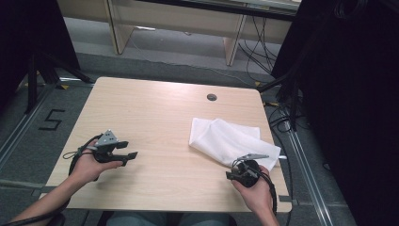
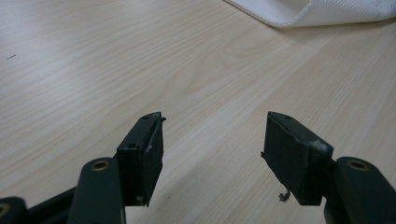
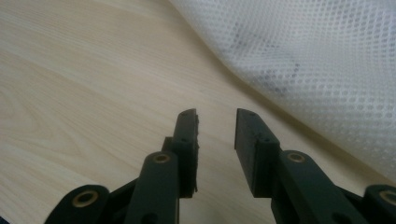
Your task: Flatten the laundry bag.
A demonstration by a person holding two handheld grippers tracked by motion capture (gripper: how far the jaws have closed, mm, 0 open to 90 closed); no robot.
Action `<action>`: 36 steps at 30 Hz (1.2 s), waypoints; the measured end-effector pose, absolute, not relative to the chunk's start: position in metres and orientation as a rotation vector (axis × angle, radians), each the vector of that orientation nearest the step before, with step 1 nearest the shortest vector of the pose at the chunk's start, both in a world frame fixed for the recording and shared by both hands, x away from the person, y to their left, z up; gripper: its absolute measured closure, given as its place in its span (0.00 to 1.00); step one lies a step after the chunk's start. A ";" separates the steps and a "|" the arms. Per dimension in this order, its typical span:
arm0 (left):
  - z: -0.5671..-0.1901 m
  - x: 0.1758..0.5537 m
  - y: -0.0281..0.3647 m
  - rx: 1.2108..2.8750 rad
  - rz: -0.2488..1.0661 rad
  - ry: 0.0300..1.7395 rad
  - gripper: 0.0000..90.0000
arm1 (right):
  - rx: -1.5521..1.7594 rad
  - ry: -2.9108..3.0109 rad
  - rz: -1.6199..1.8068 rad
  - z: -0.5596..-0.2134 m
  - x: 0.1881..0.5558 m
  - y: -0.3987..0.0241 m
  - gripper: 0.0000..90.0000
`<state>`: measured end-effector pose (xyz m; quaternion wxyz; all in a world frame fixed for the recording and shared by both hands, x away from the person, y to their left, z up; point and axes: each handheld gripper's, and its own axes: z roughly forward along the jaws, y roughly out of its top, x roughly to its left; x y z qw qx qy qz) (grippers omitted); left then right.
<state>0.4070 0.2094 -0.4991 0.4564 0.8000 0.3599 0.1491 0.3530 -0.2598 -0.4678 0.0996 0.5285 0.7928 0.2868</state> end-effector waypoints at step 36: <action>-0.497 0.402 0.212 1.992 0.383 0.858 0.42 | 1.599 2.091 0.717 -0.437 0.451 -0.324 0.77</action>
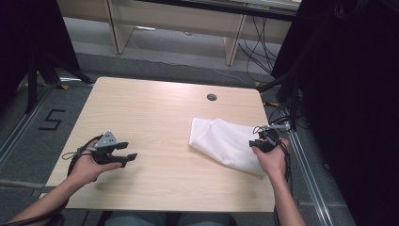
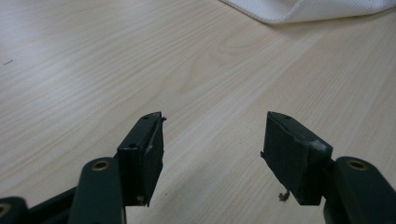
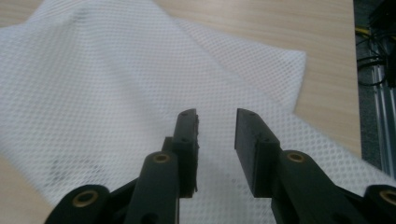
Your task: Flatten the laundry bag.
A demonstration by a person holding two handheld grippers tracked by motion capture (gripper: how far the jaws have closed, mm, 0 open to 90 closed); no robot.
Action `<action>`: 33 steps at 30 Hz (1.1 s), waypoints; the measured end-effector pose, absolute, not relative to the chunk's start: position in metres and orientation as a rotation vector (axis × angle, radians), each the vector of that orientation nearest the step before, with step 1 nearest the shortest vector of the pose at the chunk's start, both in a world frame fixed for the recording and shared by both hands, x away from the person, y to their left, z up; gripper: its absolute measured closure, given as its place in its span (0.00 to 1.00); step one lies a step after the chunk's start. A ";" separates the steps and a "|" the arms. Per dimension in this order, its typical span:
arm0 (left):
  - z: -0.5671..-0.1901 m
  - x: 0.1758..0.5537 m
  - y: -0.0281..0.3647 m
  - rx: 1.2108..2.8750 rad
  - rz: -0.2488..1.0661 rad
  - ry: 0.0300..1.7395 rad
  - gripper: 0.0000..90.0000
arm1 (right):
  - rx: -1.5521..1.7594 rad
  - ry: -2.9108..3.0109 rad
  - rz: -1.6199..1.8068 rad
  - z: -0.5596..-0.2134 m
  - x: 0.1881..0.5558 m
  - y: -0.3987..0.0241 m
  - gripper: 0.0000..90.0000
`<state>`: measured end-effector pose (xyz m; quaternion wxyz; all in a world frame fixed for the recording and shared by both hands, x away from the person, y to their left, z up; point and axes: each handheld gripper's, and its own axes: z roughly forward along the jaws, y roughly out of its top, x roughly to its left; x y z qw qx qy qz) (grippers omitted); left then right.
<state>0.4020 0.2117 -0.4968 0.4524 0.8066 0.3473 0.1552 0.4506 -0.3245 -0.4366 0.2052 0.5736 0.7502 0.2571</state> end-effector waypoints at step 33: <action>-0.499 0.401 0.210 2.007 0.364 0.844 0.42 | 1.612 2.196 0.604 -0.486 0.512 -0.316 0.93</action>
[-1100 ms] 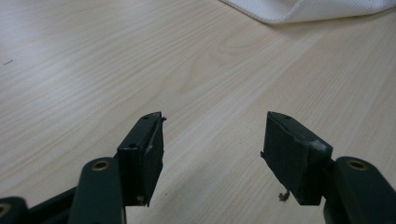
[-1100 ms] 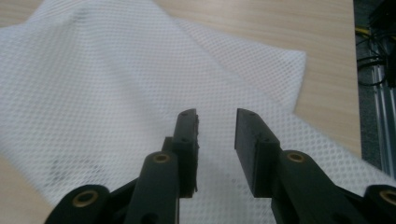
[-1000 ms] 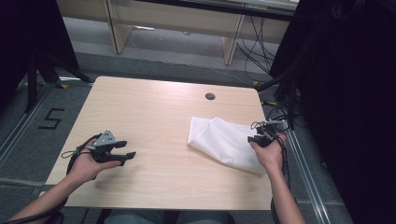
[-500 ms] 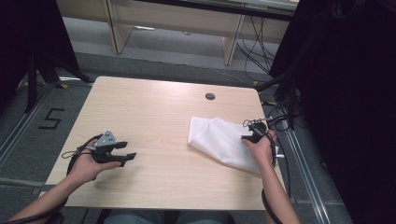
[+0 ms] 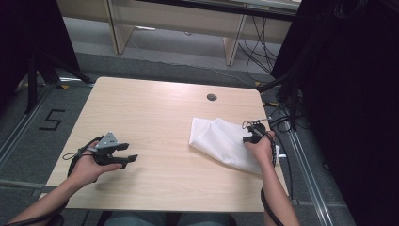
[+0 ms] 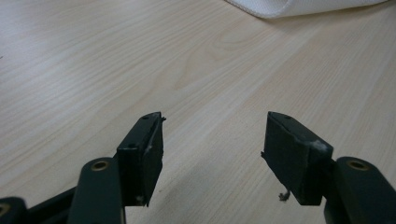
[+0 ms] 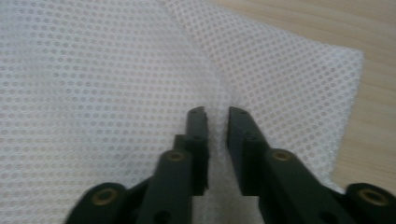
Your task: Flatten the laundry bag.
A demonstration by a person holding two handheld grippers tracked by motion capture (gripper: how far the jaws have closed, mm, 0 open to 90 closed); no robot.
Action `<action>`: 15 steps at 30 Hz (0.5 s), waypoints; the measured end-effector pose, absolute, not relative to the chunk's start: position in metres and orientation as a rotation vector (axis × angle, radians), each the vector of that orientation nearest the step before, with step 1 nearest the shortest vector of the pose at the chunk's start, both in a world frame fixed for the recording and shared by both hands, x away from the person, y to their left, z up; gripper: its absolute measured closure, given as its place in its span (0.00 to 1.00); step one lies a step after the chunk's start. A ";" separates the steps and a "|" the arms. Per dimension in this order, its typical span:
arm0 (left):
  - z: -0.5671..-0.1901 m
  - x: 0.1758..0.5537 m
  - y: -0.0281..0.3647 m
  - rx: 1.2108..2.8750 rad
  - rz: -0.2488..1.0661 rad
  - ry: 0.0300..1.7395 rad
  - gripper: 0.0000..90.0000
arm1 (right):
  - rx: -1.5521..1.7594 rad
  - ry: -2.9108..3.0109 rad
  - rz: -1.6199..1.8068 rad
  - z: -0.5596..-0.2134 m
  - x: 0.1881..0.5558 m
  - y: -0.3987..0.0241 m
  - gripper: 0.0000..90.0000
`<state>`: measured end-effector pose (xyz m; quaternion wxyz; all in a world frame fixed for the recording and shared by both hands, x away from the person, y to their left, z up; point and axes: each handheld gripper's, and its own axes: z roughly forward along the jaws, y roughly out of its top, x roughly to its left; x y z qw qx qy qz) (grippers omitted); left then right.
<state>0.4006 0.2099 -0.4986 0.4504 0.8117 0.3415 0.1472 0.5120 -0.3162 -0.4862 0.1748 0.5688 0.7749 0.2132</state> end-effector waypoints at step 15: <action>-0.499 0.400 0.210 2.002 0.373 0.860 0.42 | 1.626 2.191 0.607 -0.479 0.511 -0.316 1.00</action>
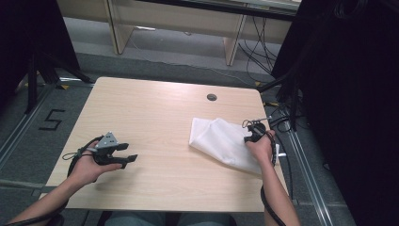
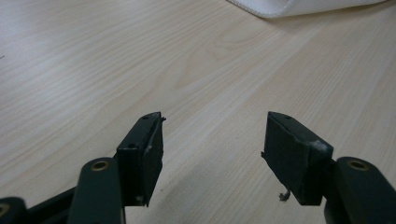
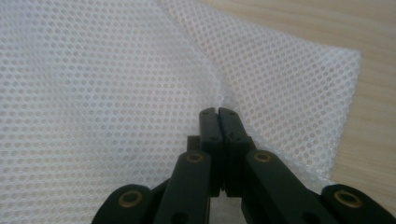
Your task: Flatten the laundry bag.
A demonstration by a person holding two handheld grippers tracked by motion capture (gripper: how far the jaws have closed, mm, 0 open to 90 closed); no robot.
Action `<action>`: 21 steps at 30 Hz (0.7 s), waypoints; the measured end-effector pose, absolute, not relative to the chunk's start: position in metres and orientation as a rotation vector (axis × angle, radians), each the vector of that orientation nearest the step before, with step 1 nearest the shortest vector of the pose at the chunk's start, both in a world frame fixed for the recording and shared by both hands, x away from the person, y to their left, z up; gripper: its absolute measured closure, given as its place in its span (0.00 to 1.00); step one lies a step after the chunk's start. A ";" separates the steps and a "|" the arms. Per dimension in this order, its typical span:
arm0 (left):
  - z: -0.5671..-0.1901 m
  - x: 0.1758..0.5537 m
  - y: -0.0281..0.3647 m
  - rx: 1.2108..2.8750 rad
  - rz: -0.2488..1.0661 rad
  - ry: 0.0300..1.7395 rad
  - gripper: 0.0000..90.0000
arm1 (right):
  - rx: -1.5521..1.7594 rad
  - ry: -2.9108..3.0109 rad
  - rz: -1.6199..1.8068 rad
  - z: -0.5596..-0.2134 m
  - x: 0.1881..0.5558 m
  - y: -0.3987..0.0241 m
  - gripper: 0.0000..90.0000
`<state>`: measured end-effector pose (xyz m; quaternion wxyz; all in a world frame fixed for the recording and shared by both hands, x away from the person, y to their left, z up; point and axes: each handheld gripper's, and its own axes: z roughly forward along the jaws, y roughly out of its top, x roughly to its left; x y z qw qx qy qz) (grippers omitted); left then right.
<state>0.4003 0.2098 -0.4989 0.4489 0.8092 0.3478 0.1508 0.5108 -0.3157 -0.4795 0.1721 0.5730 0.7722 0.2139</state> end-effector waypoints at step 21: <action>-0.497 0.399 0.208 2.004 0.379 0.833 0.42 | 1.442 2.241 0.813 -0.411 0.432 -0.252 1.00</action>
